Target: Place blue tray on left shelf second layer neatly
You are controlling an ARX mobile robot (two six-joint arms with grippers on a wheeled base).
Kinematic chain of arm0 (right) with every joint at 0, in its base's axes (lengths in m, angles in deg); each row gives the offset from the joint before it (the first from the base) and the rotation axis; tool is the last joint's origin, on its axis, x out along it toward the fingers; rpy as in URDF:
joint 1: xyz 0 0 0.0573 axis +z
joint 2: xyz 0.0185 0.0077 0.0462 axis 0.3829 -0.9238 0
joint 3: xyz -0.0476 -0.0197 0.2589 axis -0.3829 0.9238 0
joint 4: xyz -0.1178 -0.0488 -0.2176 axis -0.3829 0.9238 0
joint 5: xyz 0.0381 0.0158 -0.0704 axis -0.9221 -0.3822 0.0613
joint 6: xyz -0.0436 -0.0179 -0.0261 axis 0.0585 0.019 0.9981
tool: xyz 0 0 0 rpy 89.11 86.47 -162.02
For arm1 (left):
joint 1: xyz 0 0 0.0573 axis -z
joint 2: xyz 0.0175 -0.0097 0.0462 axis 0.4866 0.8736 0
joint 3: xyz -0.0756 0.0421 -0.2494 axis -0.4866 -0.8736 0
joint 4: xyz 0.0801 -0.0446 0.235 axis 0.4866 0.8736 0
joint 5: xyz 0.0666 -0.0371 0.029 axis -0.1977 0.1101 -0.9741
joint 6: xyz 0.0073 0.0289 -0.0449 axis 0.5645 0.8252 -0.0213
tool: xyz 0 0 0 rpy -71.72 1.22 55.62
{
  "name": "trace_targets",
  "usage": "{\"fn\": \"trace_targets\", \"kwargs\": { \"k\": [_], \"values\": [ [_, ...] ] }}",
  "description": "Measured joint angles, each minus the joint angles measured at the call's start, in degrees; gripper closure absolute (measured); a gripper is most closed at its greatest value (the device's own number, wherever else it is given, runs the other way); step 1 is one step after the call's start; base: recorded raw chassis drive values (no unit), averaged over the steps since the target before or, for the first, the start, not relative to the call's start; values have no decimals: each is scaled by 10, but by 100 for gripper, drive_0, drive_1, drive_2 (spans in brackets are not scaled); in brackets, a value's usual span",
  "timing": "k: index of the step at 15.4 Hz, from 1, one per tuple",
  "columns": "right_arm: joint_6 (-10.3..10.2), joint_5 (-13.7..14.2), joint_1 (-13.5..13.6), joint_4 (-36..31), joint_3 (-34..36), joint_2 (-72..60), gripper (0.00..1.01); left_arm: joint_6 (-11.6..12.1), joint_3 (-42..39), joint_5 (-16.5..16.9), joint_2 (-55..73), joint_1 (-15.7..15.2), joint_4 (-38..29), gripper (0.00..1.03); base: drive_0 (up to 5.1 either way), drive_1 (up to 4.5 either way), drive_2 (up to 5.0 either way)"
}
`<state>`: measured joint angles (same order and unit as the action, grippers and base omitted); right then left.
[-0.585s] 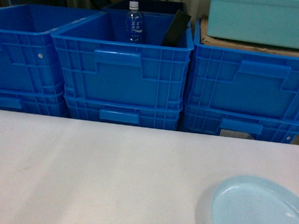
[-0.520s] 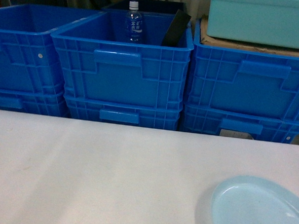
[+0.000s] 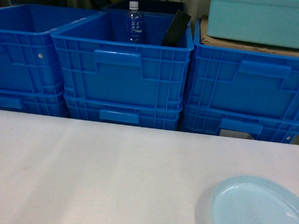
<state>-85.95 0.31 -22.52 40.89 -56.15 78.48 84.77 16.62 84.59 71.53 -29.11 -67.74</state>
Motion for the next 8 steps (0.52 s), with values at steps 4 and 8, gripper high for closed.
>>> {"fn": "trace_targets", "kwargs": {
  "k": [4,8],
  "values": [
    [7,-1,8,-77,0,-47,3,0,0,0,0,0,0,5,0,0,0],
    [11,-49,-44,-263,-16,-251,3,0,0,0,0,0,0,5,0,0,0]
  ]
}}
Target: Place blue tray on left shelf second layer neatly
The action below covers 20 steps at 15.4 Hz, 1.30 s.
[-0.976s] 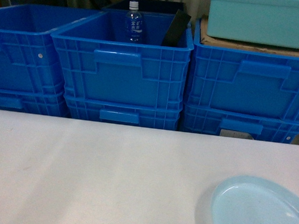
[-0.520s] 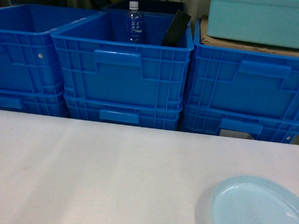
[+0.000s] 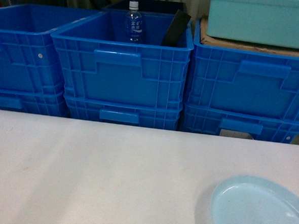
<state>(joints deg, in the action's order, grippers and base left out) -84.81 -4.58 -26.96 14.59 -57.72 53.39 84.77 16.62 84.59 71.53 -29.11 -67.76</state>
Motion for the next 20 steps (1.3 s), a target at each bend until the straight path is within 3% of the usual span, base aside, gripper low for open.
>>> {"fn": "trace_targets", "kwargs": {
  "k": [1,3,6,8,14,20],
  "values": [
    [0,-16,-14,-42,-23,-59,3,0,0,0,0,0,0,5,0,0,0],
    [7,-37,-17,-99,-53,-139,3,0,0,0,0,0,0,5,0,0,0],
    [42,-80,-17,-155,-80,-294,3,0,0,0,0,0,0,5,0,0,0],
    [71,-84,-23,-206,-101,-424,3,0,0,0,0,0,0,5,0,0,0],
    [115,-104,-42,-298,-146,-686,3,0,0,0,0,0,0,5,0,0,0],
    [121,-103,-46,-338,-184,-842,3,0,0,0,0,0,0,5,0,0,0]
  ]
}}
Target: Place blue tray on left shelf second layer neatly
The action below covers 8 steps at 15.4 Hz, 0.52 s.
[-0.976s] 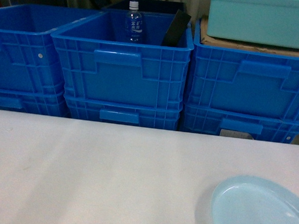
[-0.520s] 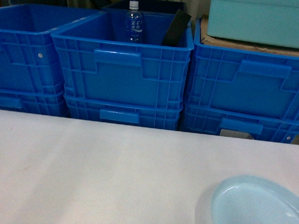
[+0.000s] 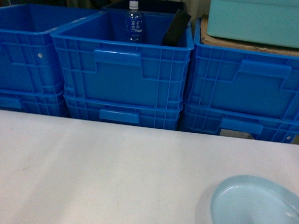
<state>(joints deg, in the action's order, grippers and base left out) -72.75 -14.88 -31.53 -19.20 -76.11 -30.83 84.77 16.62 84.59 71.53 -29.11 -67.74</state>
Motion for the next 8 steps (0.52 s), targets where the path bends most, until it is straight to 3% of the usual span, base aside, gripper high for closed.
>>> {"fn": "trace_targets", "kwargs": {
  "k": [4,8],
  "values": [
    [-7,1,-1,-25,5,-43,3,0,0,0,0,0,0,5,0,0,0],
    [-47,-13,-25,-28,13,-93,3,0,0,0,0,0,0,5,0,0,0]
  ]
}}
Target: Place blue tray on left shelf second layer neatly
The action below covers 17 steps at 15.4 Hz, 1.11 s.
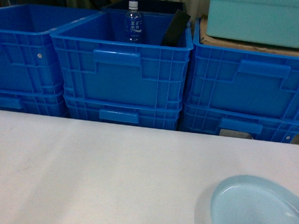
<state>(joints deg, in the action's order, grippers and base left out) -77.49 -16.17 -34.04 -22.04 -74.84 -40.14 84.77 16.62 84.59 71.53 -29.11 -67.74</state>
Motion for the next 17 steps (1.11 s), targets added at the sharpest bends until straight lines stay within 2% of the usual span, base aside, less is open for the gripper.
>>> {"fn": "trace_targets", "kwargs": {
  "k": [2,5,6,8,9,10,12,14,17],
  "values": [
    [-14,-2,-1,-8,1,-29,3,0,0,0,0,0,0,5,0,0,0],
    [-22,-15,-9,-4,1,-33,4,0,0,0,0,0,0,5,0,0,0],
    [-24,-11,-10,1,0,-33,17,0,0,0,0,0,0,5,0,0,0],
    [-29,-21,-16,7,-2,-32,9,0,0,0,0,0,0,5,0,0,0],
    [-28,-20,-16,7,-2,-32,10,0,0,0,0,0,0,5,0,0,0],
    [-29,-20,-17,9,-3,-32,17,0,0,0,0,0,0,5,0,0,0],
    [-29,-26,-22,12,-3,-31,15,0,0,0,0,0,0,5,0,0,0],
    [-31,-39,-25,22,-2,-25,5,0,0,0,0,0,0,5,0,0,0],
    [-33,-54,-35,34,-1,-19,3,0,0,0,0,0,0,5,0,0,0]
  ]
}}
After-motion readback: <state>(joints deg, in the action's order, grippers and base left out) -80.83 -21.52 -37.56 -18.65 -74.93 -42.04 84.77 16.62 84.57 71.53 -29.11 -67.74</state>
